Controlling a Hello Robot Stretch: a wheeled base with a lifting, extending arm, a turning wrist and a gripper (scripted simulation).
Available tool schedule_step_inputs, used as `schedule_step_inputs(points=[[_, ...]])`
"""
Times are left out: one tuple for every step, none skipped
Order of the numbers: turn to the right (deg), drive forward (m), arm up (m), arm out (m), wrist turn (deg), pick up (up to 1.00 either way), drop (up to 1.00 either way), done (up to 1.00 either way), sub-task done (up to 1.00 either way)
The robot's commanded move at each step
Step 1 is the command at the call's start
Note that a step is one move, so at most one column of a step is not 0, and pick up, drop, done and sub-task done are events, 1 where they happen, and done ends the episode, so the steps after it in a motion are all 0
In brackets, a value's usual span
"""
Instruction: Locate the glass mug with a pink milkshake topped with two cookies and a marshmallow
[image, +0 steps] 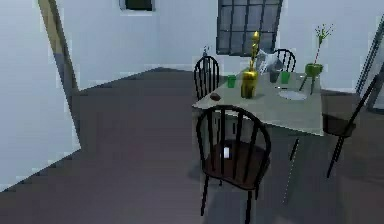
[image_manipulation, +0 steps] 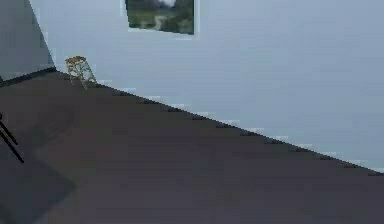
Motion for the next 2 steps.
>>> schedule_step_inputs(points=[[-45.0, 0.00, 0.00, 0.00, 0.0, 0.00, 0.00, 0.00, 0.00], [-3.0, 0.00, 0.00, 0.00, 0.0, 0.00, 0.00, 0.00, 0.00]])
